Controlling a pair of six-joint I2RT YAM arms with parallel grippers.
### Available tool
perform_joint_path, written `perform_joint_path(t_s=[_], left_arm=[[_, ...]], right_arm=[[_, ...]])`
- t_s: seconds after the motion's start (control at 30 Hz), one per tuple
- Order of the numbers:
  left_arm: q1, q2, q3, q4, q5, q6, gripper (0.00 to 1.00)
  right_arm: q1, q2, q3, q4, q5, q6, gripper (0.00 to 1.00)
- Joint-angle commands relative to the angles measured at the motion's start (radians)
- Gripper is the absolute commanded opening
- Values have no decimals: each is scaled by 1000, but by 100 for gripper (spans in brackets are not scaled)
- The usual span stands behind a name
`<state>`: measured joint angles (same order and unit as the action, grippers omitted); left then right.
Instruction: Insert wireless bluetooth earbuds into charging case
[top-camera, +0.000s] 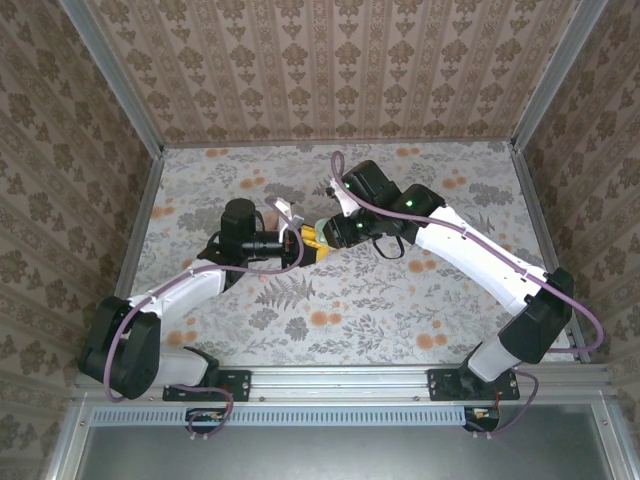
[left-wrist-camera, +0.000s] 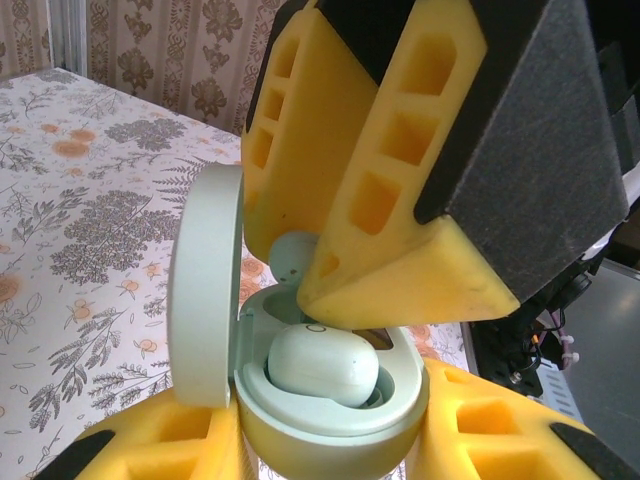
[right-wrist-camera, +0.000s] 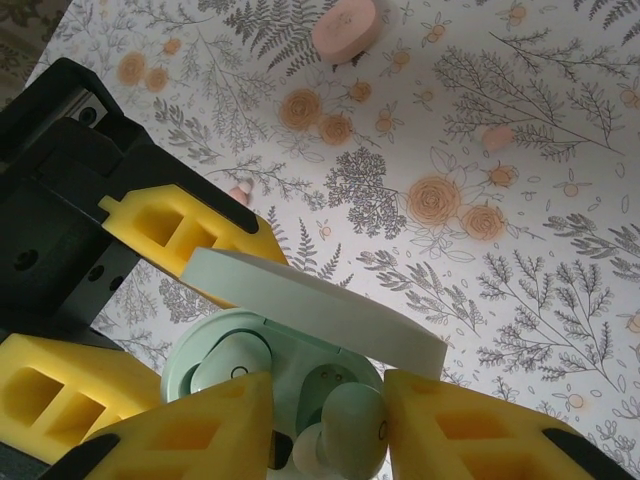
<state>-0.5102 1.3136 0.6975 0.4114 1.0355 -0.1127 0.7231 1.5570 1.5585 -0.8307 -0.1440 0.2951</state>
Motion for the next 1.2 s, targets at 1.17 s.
perform_joint_path(t_s=[1.17], left_arm=[[-8,-37,-7,48,22,-5,0]], right_arm=[[-51,-36,7,39,-127,115,35]])
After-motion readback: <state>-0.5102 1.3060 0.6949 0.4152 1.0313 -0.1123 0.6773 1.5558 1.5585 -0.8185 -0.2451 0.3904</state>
